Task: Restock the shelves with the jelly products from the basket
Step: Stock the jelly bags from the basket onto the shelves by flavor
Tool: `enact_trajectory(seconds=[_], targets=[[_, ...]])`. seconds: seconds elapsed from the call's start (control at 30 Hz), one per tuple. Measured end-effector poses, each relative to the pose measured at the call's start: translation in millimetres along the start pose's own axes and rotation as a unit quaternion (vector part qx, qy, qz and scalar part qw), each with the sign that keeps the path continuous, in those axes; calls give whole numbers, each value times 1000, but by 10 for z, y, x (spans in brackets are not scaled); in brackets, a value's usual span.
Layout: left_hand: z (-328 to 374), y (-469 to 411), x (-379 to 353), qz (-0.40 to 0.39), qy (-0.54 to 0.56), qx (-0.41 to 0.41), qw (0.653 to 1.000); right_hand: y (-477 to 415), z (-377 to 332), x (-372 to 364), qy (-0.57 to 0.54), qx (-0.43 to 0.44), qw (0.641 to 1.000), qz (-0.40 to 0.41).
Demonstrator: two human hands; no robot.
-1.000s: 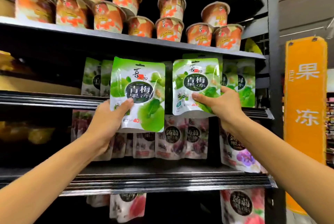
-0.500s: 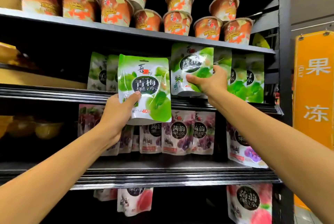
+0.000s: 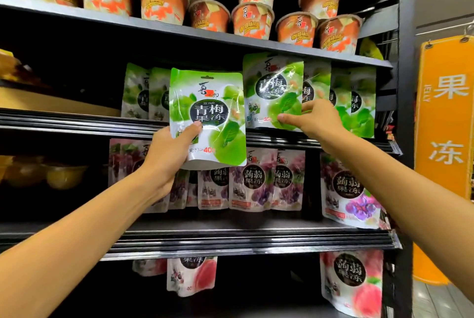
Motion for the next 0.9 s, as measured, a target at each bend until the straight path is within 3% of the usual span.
enact_trajectory(seconds=[0.4, 0.9], targets=[[-18, 64, -19, -23, 27, 24, 999, 92, 17, -68, 9, -69, 997, 26], [-12, 82, -46, -7, 24, 32, 999, 126, 57, -5, 51, -51, 997, 36]])
Point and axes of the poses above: each hand's wrist, its own y-axis away from the middle knuckle, its own x-axis out of the back of the hand, z = x × y, the point moved 6 cm from there along -y, towards the middle knuckle, and after that the axes turned 15 degrees about x, right-handed, at the moved point
